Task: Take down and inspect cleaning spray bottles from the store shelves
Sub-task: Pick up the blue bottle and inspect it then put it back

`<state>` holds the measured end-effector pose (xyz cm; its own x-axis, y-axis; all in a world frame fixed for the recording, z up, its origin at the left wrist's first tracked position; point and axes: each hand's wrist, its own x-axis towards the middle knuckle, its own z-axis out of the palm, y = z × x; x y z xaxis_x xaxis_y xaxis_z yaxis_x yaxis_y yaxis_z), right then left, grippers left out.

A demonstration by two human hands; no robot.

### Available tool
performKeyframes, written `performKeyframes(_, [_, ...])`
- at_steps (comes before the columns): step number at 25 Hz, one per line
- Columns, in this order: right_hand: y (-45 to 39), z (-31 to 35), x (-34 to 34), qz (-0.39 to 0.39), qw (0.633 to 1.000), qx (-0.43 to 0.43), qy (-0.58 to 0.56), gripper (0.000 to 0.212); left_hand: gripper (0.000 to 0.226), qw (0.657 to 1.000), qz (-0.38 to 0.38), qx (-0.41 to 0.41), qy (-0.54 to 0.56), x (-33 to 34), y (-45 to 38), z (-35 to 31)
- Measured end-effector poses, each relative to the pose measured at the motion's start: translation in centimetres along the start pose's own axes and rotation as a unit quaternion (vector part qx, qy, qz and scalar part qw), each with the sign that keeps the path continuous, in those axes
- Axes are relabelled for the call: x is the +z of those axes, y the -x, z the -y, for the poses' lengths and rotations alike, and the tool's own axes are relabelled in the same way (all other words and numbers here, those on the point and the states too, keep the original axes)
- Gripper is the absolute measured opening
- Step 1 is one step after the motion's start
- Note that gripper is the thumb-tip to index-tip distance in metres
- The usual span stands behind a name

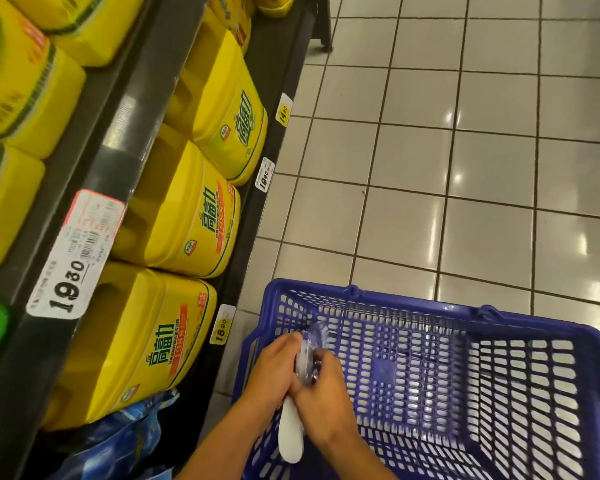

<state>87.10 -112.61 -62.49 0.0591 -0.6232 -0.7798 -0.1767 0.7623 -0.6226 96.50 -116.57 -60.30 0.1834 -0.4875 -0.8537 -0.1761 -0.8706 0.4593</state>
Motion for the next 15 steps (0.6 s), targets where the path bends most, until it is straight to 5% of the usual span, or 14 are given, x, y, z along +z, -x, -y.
performKeyframes(4, [2.6, 1.4, -1.5, 0.017, 1.0, -0.01, 0.015, 0.038, 0.019, 0.999, -0.017, 0.016, 0.04, -0.6, 3.2, -1.5])
performKeyframes(7, [7.4, 3.5, -3.9, 0.029, 0.998, -0.022, 0.052, 0.057, 0.012, 0.995, -0.052, 0.011, 0.08, -1.9, 9.5, -2.0])
performKeyframes(15, [27.2, 10.6, -12.8, 0.069, 0.988, -0.082, 0.113, 0.039, 0.021, 0.93, -0.112, 0.002, 0.35, -5.0, 38.2, 2.2])
